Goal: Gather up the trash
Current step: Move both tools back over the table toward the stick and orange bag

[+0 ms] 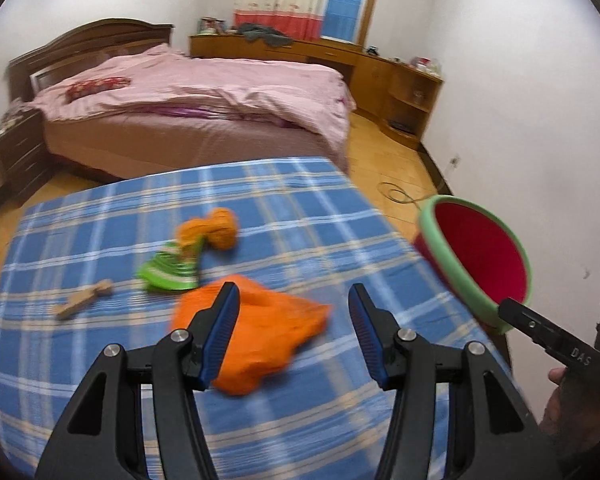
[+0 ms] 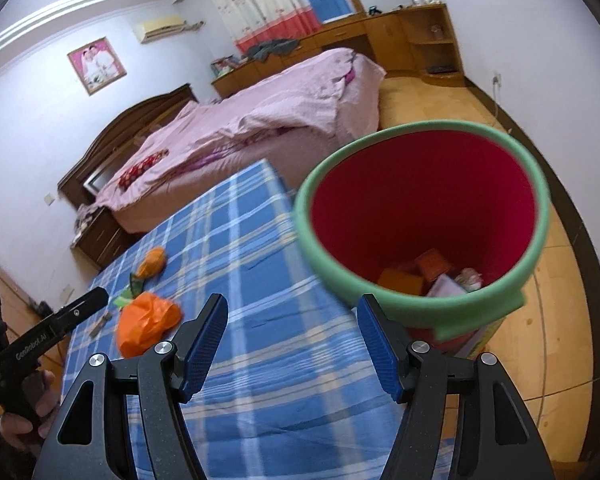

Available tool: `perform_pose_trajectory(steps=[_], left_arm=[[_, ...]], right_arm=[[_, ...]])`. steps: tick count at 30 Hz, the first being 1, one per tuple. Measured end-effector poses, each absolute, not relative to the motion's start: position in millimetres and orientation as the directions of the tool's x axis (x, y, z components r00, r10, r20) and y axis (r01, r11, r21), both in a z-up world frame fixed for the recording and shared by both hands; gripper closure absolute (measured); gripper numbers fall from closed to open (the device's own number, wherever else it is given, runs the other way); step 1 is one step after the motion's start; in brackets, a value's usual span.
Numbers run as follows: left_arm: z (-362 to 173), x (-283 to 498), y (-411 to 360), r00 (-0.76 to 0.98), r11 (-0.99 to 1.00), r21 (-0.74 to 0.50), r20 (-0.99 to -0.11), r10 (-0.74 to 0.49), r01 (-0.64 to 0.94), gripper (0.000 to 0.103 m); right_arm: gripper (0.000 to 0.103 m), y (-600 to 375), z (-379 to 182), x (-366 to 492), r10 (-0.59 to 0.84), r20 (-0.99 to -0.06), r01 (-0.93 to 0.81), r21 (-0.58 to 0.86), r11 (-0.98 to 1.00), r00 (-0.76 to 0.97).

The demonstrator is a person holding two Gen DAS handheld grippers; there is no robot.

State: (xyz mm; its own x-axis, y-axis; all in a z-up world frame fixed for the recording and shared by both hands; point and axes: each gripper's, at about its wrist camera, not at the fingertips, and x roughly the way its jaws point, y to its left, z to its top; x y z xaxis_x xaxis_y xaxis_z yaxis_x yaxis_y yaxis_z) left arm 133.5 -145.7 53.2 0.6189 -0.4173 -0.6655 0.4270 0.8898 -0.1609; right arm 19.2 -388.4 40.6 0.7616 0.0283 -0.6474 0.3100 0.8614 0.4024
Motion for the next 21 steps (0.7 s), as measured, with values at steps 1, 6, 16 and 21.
perform_pose_trajectory(steps=[1, 6, 16, 21], left_arm=[[53, 135, -138, 0.626, 0.896, -0.159, -0.665, -0.408, 0.415, 0.046], [49, 153, -95, 0.660, 0.933, -0.142, -0.672, -0.336, 0.331, 0.046], [18, 191, -31, 0.649, 0.975, -0.091, -0.734, -0.203, 0.202, 0.046], [1, 208, -19, 0.635, 0.981, -0.046, -0.756, -0.159, 0.191, 0.046]], right_arm=[[0.034, -385, 40, 21, 0.032, -0.649, 0.306, 0.401, 0.863, 0.760], [0.029, -359, 36, 38, 0.055, -0.663, 0.282, 0.390, 0.876, 0.747], [0.029, -329, 30, 59, 0.081, -0.688, 0.260, 0.376, 0.889, 0.721], [0.028, -318, 24, 68, 0.092, -0.703, 0.256, 0.372, 0.892, 0.705]])
